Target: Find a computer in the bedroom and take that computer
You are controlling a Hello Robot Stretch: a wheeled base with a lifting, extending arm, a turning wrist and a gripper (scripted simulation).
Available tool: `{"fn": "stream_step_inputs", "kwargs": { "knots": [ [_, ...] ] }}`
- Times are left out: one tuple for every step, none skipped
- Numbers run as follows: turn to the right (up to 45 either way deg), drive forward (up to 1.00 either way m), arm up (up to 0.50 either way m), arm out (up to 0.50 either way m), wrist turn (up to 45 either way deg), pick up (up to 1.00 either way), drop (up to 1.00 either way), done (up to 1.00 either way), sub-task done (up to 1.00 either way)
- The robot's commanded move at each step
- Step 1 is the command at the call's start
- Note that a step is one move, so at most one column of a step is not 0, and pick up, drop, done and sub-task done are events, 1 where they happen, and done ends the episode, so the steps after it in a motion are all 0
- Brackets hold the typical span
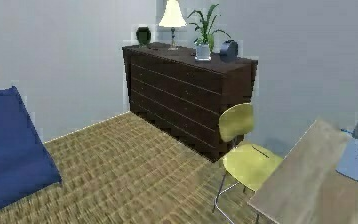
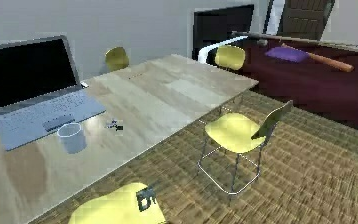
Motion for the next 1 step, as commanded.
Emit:
{"fn": "stream_step_inputs", "kwargs": {
  "knots": [
    [0.0, 0.95, 0.00, 0.00, 0.0, 0.00, 0.00, 0.00, 0.00]
  ]
}}
